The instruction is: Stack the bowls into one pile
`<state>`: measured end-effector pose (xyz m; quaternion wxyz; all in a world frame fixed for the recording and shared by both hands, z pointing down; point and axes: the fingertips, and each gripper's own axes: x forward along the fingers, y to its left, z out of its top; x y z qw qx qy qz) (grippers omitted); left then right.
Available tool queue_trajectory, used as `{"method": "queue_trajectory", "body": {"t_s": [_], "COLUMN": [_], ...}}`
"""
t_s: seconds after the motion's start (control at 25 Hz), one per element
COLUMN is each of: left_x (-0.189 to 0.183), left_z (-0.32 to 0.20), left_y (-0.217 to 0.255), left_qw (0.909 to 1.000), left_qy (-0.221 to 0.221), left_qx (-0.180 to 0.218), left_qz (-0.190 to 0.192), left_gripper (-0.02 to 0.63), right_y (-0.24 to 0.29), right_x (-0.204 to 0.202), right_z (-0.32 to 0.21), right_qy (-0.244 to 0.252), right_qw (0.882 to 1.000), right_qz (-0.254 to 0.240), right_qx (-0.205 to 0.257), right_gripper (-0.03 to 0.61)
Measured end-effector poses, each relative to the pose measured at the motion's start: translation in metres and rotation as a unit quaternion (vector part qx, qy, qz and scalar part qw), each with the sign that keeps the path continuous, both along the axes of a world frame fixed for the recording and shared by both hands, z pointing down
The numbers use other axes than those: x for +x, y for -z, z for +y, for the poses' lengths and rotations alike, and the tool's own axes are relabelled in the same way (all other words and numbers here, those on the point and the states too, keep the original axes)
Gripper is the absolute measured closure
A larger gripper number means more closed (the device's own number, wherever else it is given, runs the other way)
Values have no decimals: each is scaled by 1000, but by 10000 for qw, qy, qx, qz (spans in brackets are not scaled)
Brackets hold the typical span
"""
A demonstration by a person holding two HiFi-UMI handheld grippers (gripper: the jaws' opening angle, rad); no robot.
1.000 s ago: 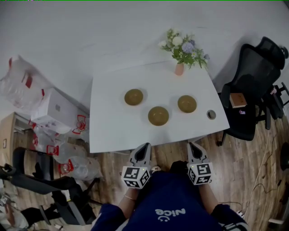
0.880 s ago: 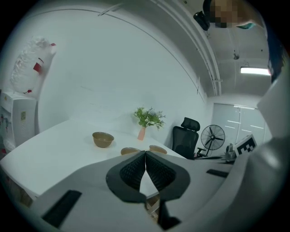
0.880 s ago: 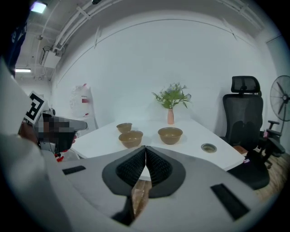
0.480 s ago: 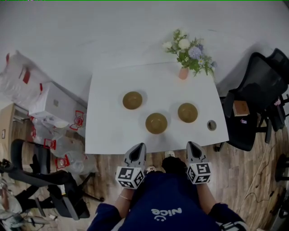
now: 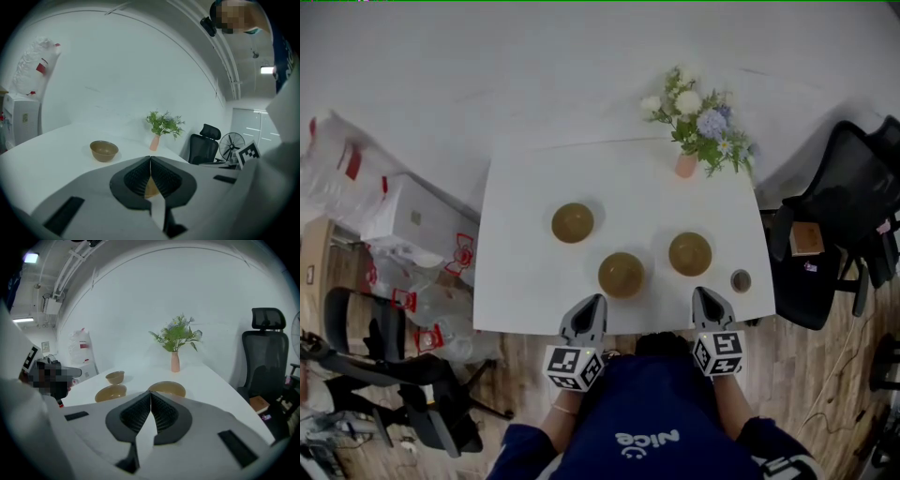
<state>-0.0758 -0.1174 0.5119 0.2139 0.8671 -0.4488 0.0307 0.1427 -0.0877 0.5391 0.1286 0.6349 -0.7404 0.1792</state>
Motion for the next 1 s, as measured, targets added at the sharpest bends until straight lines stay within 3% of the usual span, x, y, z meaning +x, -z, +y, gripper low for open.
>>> {"method": "queue_trajectory", "body": {"t_s": [0.12,0.36,0.48,0.6,1.0], "left_x": [-1,-12,-18,-26,-48], "left_z": [-8,-13,-14,-16,-6], "left_y": [2,-3,-7,-13,-17], "left_qw": [9998,9988,9974,9955,9873], "left_qy": [120,465,666,908,1564], "left_qx": [-49,-116,-166,-214,-291], "left_qz": [173,137,224,187,21], "left_gripper": [595,595,595,595,595], "right_y": [-1,-4,-6,-8,-54], "right_x": [14,43,53,63,72], "right_z": [-13,-36,-49,-64,-96], "right_qy": [-100,-391,-376,-320,21], "right_qw": [9998,9990,9990,9990,9914], "right_qz": [154,80,-17,-8,-68], "right_qx": [-51,-184,-255,-296,-1304], "right_gripper": [555,549,448,446,446]}}
